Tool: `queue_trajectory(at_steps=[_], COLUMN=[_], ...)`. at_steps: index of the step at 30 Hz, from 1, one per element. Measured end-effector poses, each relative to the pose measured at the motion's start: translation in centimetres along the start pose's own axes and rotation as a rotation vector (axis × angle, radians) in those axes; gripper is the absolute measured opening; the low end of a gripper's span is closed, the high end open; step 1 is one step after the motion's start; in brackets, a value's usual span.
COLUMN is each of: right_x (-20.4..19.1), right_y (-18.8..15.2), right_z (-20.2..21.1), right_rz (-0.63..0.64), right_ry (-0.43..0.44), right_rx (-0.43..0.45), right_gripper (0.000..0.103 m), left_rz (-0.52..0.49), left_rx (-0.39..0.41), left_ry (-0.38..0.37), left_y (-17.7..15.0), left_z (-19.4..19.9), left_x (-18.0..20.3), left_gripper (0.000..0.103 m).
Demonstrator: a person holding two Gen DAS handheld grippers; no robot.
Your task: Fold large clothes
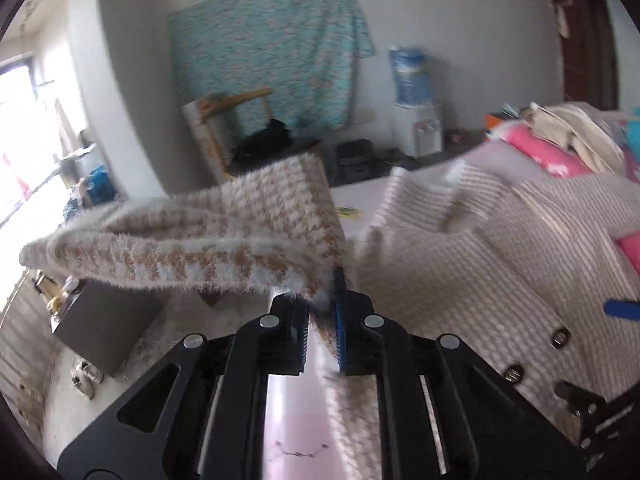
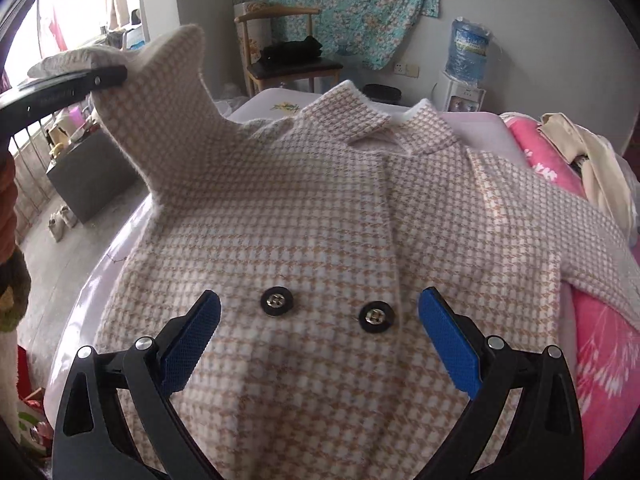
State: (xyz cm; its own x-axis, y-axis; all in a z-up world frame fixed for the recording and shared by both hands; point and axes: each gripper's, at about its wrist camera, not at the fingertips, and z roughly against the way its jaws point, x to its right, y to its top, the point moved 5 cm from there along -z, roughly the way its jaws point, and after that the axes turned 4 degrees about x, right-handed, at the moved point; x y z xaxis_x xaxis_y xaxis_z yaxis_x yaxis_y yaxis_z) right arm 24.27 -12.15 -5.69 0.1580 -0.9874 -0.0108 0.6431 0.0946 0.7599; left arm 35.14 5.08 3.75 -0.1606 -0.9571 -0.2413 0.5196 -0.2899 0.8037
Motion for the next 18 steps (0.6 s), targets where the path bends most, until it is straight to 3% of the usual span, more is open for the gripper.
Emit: queue_trajectory(at_steps=[4,6,7,10,13,16,18], right_x=[3.6,5.5,6.5,8.6,9.4,8.0,5.7], right_y=[-1.3,-2.4,-2.8,-4.2,-4.0,-1.3,1.8], right_z=[2.4,3.3,3.6,3.9,3.7,3.3,2.9], right_rz=[-0.056,-0.087,-0.100,-0.132,-0.145,-0.124,-0.095], right_ry=[-0.062,-0.089,-0.101,-0.122,-0.101,-0.025,0.071], right_rx=[0.004,-0.008,-0.017,-0.055,-0.072,-0.041,-0.005], right_gripper=[0.097,0.097,0.097,0.097,0.097,0.097,0.097], left_rz=[0.046,0.104,0.124,0.198,0.323,0.377,0.424], left_rx=[-0.190,-0.279,-0.310,-0.337,-0.301,-0.302,-0.326], left_ry=[-0.173,-0.232,-0.241,-0.260,-0.289,-0.222,-0.198], left_y=[-5.3,-8.5,-10.0,-12.8,-13.7,-14.9,-15.9], left_z=[-2.9,-4.7,-4.9,-4.3,-3.2,-3.2,-3.8], left_x=[5.4,6.4,6.6,6.3,4.0,1.9,0.7], left_gripper=[0.017,0.034,0.037,0.049,0.060,0.063,0.063])
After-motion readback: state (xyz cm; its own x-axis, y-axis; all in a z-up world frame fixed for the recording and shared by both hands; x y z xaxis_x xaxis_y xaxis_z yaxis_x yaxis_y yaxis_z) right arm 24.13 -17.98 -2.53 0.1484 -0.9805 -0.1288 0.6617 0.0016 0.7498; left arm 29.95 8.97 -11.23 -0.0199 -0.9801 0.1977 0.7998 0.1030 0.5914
